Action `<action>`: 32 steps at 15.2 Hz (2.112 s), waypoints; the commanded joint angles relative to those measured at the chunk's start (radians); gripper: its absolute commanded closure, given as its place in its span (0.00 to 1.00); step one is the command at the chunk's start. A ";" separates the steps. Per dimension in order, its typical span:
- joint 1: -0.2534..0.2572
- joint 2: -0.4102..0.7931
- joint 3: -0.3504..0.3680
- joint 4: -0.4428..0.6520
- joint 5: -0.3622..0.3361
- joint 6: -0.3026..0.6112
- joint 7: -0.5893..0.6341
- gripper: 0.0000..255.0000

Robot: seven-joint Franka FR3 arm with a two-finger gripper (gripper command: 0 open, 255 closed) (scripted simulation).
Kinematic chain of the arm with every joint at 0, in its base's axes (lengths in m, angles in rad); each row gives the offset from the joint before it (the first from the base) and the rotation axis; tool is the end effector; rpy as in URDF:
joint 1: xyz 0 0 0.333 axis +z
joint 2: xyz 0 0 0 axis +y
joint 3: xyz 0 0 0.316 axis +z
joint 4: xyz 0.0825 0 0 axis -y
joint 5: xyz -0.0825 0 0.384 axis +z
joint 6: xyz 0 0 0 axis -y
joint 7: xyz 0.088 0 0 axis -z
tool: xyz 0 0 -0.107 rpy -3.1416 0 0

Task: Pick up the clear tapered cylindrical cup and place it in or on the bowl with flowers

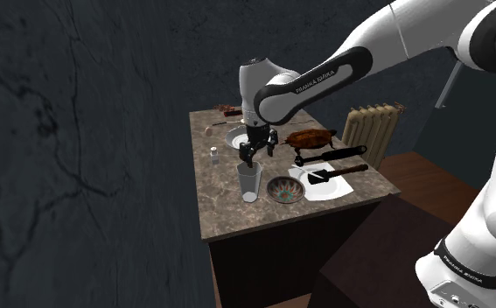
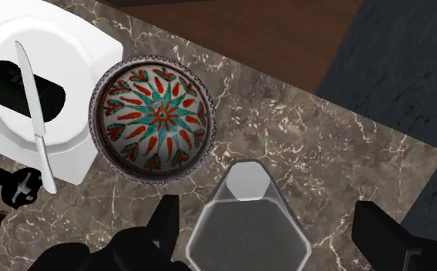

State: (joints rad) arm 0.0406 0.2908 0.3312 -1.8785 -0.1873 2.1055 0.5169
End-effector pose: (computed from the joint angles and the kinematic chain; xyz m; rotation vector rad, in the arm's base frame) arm 0.5793 0.2051 0.3605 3.0624 -0.0867 -0.0184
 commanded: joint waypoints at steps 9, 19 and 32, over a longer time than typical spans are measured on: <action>0.107 0.393 -0.055 0.400 -0.105 -0.039 0.104 0.00; 0.108 0.441 -0.067 0.375 -0.121 0.034 0.114 0.00; 0.108 0.440 -0.067 0.374 -0.121 0.034 0.114 1.00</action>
State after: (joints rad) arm 0.1484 0.7307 0.2639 -1.5039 -0.3086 2.1389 0.6312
